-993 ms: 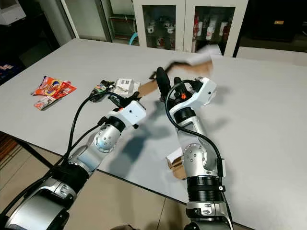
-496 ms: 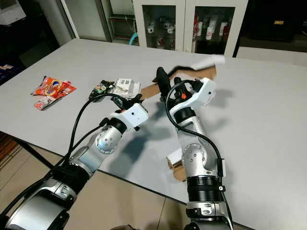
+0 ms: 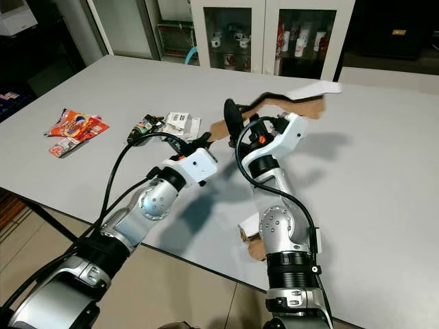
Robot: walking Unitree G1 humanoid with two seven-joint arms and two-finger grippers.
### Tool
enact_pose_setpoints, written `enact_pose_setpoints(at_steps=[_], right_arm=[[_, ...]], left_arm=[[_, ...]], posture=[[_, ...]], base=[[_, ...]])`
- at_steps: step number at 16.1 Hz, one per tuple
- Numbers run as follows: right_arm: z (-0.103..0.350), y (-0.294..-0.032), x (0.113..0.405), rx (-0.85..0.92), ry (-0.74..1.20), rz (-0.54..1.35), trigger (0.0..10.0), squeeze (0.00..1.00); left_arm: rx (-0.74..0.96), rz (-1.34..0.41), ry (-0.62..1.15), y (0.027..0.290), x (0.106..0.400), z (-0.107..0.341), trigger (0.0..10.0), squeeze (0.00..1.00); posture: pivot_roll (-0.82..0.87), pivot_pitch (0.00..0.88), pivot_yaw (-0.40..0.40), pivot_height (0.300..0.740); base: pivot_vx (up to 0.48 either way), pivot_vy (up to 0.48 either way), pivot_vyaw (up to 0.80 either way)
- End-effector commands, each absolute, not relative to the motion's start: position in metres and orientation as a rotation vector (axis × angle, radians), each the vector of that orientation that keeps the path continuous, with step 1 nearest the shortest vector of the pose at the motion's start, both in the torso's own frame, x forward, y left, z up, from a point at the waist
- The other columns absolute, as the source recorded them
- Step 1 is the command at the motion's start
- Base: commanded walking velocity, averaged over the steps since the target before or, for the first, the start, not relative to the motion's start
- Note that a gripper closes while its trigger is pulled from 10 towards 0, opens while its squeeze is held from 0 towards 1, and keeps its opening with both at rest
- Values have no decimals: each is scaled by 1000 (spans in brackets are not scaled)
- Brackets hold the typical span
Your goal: Picking trash to rubbish bin
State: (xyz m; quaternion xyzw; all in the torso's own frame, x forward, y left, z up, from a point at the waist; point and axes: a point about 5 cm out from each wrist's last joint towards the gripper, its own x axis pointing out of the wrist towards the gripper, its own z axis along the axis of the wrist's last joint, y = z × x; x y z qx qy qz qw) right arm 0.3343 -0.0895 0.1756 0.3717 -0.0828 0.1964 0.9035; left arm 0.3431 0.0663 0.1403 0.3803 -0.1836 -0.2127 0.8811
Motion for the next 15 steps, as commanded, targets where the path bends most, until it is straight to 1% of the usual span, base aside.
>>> enact_pose_setpoints(at_steps=[1, 6, 7, 8, 15], right_arm=[[178, -79, 334, 786, -167, 414, 10000, 0], [177, -81, 335, 783, -165, 394, 10000, 0], [177, -83, 336, 778, -171, 377, 2078, 0], [176, -85, 337, 772, -174, 356, 0, 0], [174, -86, 339, 759, -162, 331, 0, 0]], left_arm=[[808, -468, -391, 66, 341, 139, 10000, 0], [825, -499, -419, 61, 333, 137, 10000, 0], [830, -505, -419, 60, 332, 136, 10000, 0], [831, -506, -420, 61, 332, 136, 10000, 0], [835, -506, -426, 60, 331, 137, 10000, 0]], posture=[[34, 0, 101, 740], [41, 0, 94, 740], [42, 0, 93, 740], [43, 0, 92, 740], [49, 0, 90, 740]], base=[[0, 0, 0], [0, 0, 0], [0, 0, 0], [0, 0, 0], [0, 0, 0]])
